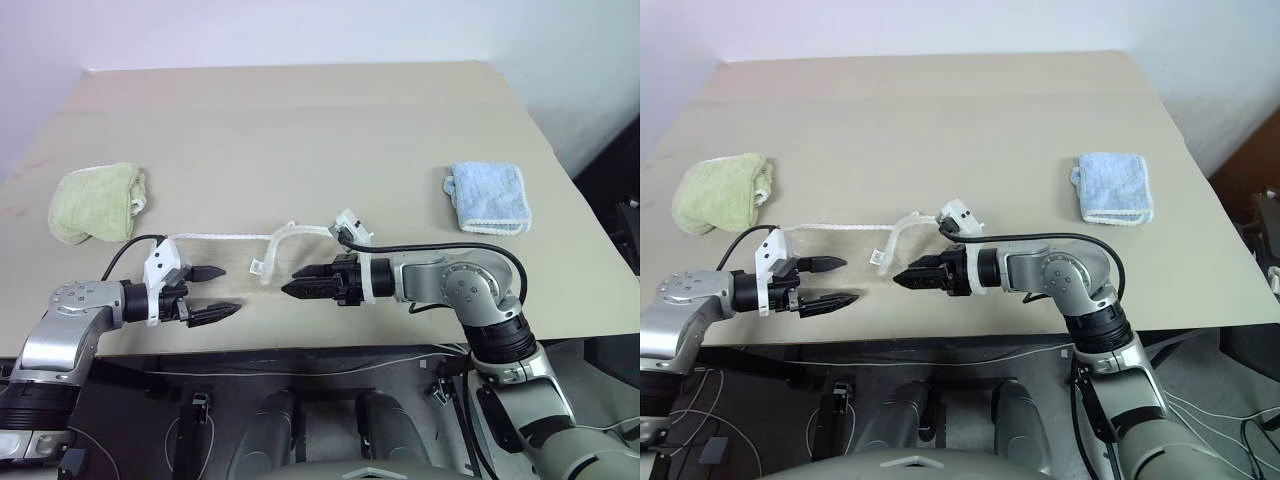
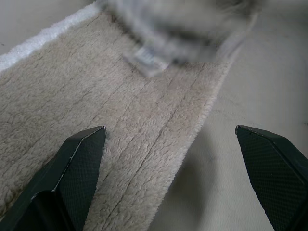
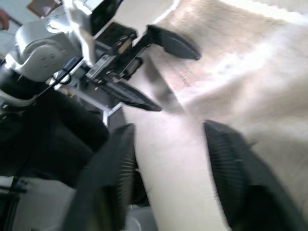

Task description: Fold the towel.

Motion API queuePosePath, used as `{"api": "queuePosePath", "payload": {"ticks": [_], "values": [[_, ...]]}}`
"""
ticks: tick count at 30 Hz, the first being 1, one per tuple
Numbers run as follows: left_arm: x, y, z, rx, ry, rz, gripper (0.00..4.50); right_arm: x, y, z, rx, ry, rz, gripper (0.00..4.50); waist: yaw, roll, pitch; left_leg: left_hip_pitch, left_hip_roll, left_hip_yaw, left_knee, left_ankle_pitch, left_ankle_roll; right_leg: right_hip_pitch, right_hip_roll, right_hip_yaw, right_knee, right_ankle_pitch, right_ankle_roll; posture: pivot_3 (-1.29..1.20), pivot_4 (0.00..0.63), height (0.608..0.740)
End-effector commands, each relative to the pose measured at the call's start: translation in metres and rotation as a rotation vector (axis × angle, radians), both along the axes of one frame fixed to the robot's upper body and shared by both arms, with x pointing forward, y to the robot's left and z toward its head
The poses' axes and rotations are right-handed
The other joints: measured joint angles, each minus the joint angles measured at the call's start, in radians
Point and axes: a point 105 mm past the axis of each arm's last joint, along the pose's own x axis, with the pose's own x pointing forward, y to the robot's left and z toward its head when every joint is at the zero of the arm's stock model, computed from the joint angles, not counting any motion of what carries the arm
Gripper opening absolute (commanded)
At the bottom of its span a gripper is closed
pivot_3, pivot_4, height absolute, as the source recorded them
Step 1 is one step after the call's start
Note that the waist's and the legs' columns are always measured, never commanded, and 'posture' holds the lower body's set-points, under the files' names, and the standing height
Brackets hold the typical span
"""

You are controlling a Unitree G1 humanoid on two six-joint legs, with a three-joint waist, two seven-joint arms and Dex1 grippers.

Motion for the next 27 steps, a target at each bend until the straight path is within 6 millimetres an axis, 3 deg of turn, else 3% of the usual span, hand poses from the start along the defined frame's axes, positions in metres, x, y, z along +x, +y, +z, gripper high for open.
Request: {"api": "queuePosePath", "payload": {"ticks": [1, 2, 6, 9, 12, 15, 19, 23, 27], "values": [[0.003, 0.001, 0.014, 0.002, -0.054, -0.002, 4.50, -0.011, -0.004, 0.018, 0.067, -0.036, 0.062, 3.74, 0.000, 0.000, 0.000, 0.000, 0.000, 0.000, 0.000, 0.000, 0.000, 0.000, 0.000, 0.000, 0.000, 0.000, 0.000, 0.00, 0.150, 0.740], [0.006, 0.000, 0.021, -0.031, -0.071, 0.008, 4.50, -0.009, -0.009, 0.023, 0.098, -0.042, 0.049, 4.03, 0.000, 0.000, 0.000, 0.000, 0.000, 0.000, 0.000, 0.000, 0.000, 0.000, 0.000, 0.000, 0.000, 0.000, 0.000, 0.00, 0.150, 0.740], [0.016, -0.012, 0.054, -0.216, -0.130, 0.035, 4.50, 0.008, -0.026, 0.025, 0.122, -0.113, -0.085, 4.03, 0.006, -0.001, 0.000, 0.000, 0.000, -0.001, 0.001, 0.000, 0.000, 0.001, 0.000, -0.001, 0.000, 0.000, 0.000, 0.00, 0.150, 0.740], [0.019, -0.027, 0.070, -0.309, -0.139, 0.016, 4.50, 0.022, -0.030, 0.027, 0.149, -0.185, -0.194, 3.39, 0.003, -0.001, 0.000, 0.000, -0.001, -0.001, 0.001, 0.000, 0.000, 0.001, 0.000, -0.001, 0.000, 0.000, 0.000, 0.00, 0.150, 0.740], [0.020, -0.042, 0.080, -0.374, -0.136, -0.015, 3.90, 0.031, -0.030, 0.029, 0.158, -0.269, -0.255, 2.36, -0.002, -0.001, 0.000, 0.000, -0.001, 0.000, 0.001, 0.000, 0.000, 0.001, 0.000, 0.000, 0.002, 0.001, 0.002, 0.00, 0.150, 0.740], [0.020, -0.054, 0.072, -0.356, -0.128, -0.065, 2.89, 0.032, -0.026, 0.023, 0.146, -0.276, -0.246, 1.29, -0.003, 0.000, 0.000, 0.001, -0.001, 0.000, 0.001, 0.000, 0.000, 0.000, 0.001, 0.000, 0.003, 0.001, 0.003, 0.00, 0.150, 0.740], [0.028, -0.065, 0.048, -0.301, -0.122, -0.112, 1.46, 0.043, -0.024, 0.019, 0.135, -0.304, -0.300, 0.00, 0.001, 0.000, 0.000, 0.002, -0.001, 0.001, 0.002, 0.000, 0.000, 0.002, 0.003, 0.000, 0.003, 0.001, 0.003, 0.00, 0.150, 0.740], [0.046, -0.084, 0.028, -0.264, -0.141, -0.108, 0.06, 0.058, -0.024, 0.007, 0.093, -0.322, -0.380, 0.00, 0.006, -0.001, 0.000, 0.002, -0.002, 0.000, 0.004, 0.000, 0.000, 0.003, 0.003, 0.000, 0.003, 0.002, 0.003, 0.00, 0.150, 0.740], [0.058, -0.102, 0.015, -0.225, -0.175, -0.096, 0.02, 0.066, -0.023, -0.012, 0.008, -0.358, -0.402, 0.00, 0.004, -0.001, 0.000, 0.002, -0.003, 0.000, 0.004, 0.000, 0.000, 0.003, 0.003, 0.000, 0.003, 0.002, 0.004, 0.00, 0.150, 0.740]]}}
